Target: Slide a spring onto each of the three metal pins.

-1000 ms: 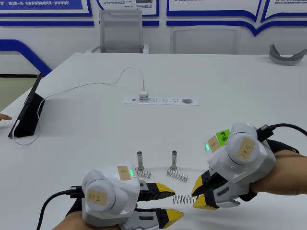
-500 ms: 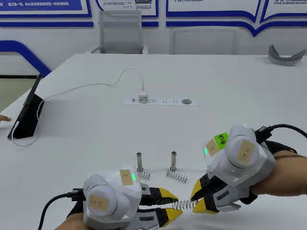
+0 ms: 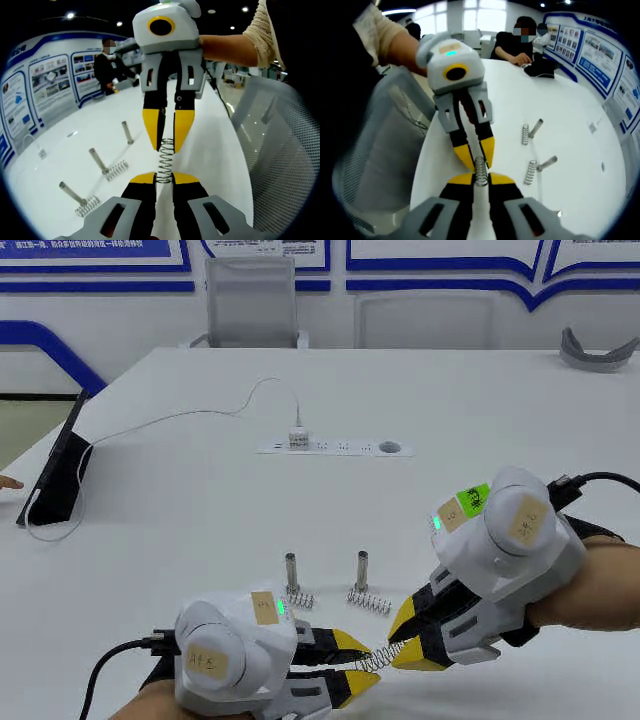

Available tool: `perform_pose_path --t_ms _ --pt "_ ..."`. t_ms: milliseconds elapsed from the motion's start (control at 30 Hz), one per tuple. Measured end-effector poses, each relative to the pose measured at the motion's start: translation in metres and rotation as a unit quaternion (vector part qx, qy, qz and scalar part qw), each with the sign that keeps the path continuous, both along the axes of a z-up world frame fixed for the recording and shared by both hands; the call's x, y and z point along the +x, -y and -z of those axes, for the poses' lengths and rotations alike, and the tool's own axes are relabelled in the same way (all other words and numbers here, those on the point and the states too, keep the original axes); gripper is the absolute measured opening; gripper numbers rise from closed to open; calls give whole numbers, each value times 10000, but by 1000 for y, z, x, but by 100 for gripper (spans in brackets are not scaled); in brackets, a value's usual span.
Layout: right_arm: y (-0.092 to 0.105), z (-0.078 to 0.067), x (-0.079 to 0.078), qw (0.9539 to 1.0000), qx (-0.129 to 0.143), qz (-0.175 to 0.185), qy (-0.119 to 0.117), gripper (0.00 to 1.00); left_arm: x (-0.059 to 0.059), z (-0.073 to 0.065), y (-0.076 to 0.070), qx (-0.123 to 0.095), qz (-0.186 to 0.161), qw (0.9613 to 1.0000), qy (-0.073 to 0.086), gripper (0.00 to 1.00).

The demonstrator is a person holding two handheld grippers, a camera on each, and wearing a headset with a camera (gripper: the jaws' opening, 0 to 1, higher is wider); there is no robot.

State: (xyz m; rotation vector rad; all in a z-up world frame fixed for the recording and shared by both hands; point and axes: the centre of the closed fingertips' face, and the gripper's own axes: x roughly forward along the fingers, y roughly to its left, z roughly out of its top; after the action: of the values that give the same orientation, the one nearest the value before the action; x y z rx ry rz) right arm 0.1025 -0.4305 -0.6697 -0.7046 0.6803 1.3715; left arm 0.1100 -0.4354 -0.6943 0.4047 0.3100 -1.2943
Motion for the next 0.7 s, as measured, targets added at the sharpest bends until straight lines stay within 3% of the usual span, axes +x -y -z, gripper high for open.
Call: perform_pose_path --t_ms 333,700 --pt "-12 -10 -1 9997 263 13 20 12 -2 -1 3 -6 49 10000 27 11" --pt "-14 -8 -1 9999 160 54 -28 15 -2 -2 3 -75 32 10000 -29 11"
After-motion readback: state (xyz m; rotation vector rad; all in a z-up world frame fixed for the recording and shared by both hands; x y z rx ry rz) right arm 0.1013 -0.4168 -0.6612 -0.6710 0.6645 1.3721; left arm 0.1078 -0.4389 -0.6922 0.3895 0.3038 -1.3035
